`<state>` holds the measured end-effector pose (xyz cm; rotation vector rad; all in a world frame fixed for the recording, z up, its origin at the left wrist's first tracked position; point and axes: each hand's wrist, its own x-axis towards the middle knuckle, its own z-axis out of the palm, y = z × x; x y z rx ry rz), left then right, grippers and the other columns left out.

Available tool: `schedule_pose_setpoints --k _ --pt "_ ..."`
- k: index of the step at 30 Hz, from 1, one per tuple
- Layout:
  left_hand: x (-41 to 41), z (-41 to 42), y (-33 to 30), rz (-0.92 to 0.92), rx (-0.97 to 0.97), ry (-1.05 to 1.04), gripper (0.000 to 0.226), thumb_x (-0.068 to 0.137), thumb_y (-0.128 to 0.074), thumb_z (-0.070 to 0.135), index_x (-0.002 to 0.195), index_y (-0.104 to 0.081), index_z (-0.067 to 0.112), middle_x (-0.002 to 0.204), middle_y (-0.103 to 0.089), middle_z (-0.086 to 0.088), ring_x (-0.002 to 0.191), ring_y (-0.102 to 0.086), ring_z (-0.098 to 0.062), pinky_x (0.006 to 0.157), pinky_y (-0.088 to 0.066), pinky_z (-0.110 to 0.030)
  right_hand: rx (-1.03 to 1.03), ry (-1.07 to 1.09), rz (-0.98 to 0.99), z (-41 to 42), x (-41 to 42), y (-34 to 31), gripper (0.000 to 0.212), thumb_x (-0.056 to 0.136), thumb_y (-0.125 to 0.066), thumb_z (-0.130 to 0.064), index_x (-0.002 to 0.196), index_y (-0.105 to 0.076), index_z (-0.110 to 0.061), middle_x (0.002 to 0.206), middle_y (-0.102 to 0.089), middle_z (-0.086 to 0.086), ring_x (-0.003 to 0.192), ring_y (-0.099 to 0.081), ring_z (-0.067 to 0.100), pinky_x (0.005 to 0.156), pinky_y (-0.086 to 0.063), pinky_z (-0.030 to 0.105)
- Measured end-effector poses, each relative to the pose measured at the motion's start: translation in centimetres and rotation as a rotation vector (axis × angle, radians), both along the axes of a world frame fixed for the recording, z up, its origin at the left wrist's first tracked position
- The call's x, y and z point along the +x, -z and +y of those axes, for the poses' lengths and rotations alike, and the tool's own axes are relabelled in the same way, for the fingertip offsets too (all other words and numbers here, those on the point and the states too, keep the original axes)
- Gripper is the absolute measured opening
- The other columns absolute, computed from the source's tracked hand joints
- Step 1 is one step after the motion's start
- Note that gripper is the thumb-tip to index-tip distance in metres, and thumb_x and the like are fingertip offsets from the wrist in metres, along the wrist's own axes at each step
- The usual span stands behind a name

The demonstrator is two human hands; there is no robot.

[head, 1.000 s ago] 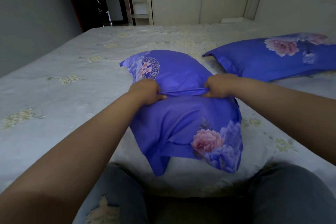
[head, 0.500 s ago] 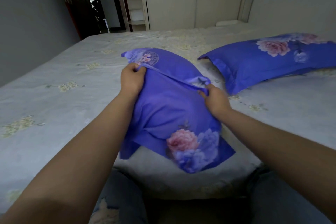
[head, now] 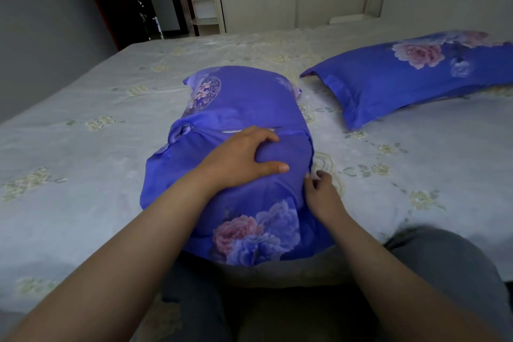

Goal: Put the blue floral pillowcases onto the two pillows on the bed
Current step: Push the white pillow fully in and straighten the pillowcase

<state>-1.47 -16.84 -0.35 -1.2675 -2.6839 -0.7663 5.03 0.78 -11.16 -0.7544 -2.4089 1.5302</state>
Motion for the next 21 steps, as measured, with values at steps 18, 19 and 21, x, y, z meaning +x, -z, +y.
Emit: schedule_pose_setpoints --k 18,19,21 --pt "3.4 -1.0 1.8 0.629 0.096 -0.4 0.047 0.084 -0.05 0.06 0.101 -0.067 0.019 0.097 -0.061 -0.003 0.087 -0.056 -0.029 0.073 -0.04 -0.037 0.435 -0.283 0.126 1.0 4.7 -2.6 0.042 0.079 -0.063 -0.055 0.102 -0.061 -0.021 0.101 -0.05 -0.005 0.092 -0.052 0.012 0.082 -0.042 0.025" --pt "3.7 -0.9 1.8 0.613 0.076 -0.385 0.051 0.083 -0.049 0.062 0.103 -0.067 0.019 0.099 -0.062 -0.004 0.088 -0.057 -0.029 0.074 -0.043 -0.038 0.478 -0.3 0.104 0.8 4.9 -2.3 0.038 0.079 -0.065 -0.053 0.099 -0.06 -0.02 0.097 -0.049 -0.006 0.088 -0.053 0.014 0.076 -0.041 0.025" --pt "4.0 -0.9 1.7 0.584 0.054 -0.374 0.056 0.081 -0.048 0.065 0.107 -0.064 0.018 0.102 -0.063 -0.005 0.09 -0.06 -0.03 0.073 -0.048 -0.038 0.566 -0.224 0.137 0.7 5.0 -1.9 0.027 0.084 -0.064 -0.045 0.086 -0.058 -0.019 0.086 -0.052 -0.004 0.079 -0.056 0.02 0.064 -0.038 0.028"
